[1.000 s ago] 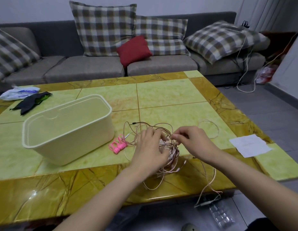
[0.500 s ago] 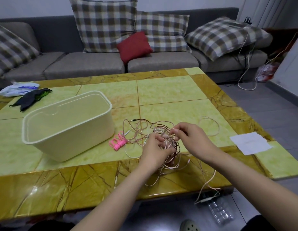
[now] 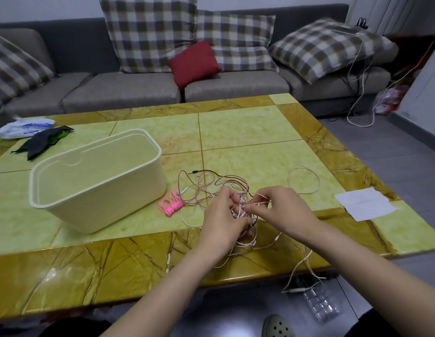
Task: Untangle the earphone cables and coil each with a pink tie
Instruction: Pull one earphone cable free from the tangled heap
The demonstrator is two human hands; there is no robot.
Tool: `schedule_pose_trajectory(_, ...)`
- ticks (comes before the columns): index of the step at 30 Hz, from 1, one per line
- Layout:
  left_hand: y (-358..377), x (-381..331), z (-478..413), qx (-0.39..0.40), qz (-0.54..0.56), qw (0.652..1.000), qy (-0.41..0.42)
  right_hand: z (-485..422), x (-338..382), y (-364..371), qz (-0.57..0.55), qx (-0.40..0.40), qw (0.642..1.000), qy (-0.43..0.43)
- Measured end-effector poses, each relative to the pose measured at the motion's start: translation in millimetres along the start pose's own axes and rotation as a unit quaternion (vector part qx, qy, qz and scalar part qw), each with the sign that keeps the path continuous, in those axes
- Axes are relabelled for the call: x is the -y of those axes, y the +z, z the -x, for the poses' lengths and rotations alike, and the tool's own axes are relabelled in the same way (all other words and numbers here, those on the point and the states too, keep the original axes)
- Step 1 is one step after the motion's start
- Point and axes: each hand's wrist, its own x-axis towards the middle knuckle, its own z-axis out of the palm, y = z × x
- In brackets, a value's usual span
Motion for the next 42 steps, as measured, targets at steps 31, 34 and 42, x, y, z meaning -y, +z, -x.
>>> schedule_pose_trajectory(31,-28.1,2.4,-4.7,0.118,0.035,0.992,0.019,-0.7,2.9,-11.7,-0.207,0.138,0.969,0.010)
schedule_pose_trajectory(34,-29.2,10.9,-8.0,0.106,-0.091,0.989,0.046,-2.5,2.2,-19.1,-0.279,0.137,0.949,0.051)
schedule_pose_trajectory(42,-39.0,10.6,-16.7,0.040,-0.355,0.933,0.054,-5.5,-10.6,-29.7,-0.171,0.093,0.979,0.052)
